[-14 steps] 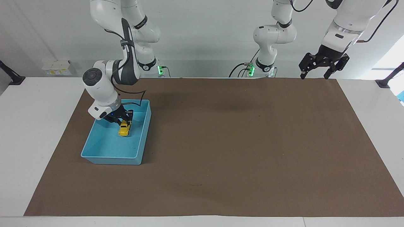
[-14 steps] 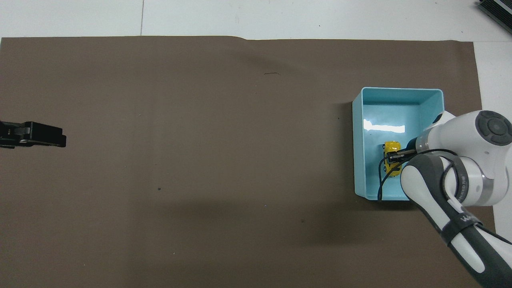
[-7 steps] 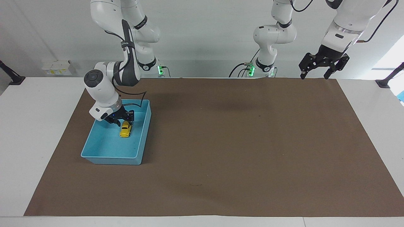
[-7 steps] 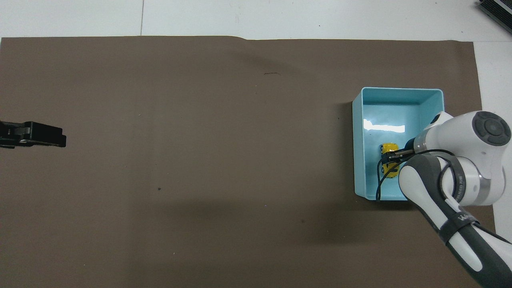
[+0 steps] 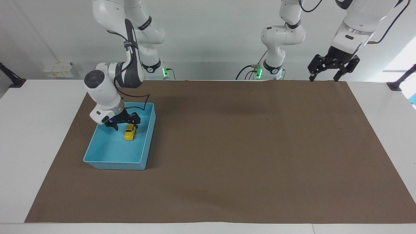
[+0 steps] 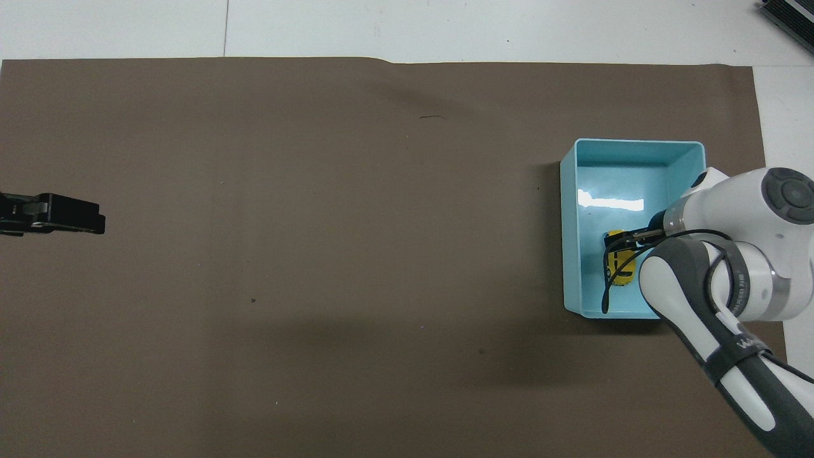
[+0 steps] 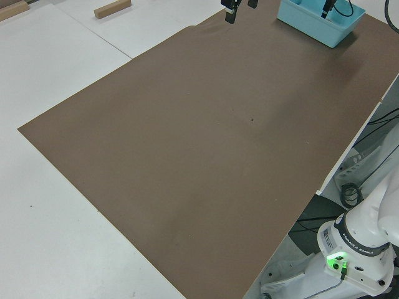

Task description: Wind up and store yellow beetle car

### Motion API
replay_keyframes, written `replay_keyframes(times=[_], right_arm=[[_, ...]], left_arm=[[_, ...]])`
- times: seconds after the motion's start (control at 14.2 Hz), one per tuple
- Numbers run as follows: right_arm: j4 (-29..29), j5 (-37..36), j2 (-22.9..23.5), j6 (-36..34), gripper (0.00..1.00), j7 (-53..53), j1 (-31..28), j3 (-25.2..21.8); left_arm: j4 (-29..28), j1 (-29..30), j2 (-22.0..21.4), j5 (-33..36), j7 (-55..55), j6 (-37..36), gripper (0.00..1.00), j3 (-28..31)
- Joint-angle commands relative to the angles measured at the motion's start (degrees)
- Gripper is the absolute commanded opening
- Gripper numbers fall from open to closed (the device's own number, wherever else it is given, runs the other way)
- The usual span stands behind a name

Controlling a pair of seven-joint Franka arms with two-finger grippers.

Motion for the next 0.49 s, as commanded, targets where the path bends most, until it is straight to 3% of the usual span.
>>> replay_keyframes(times=[0.0,0.42], right_arm=[[3.01,-0.35,-0.59,-2.41,1.0,0.44,-0.17,0.19],[8.91,-1.58,-1.03,-10.41,1.0,10.44,2.72,0.45]], left_arm=[[-0.94,0.13,-1.08,-0.63,0.16,0.06,1.0,0.19],[-0.94,0.13,-1.08,-0.63,0.16,0.06,1.0,0.19]])
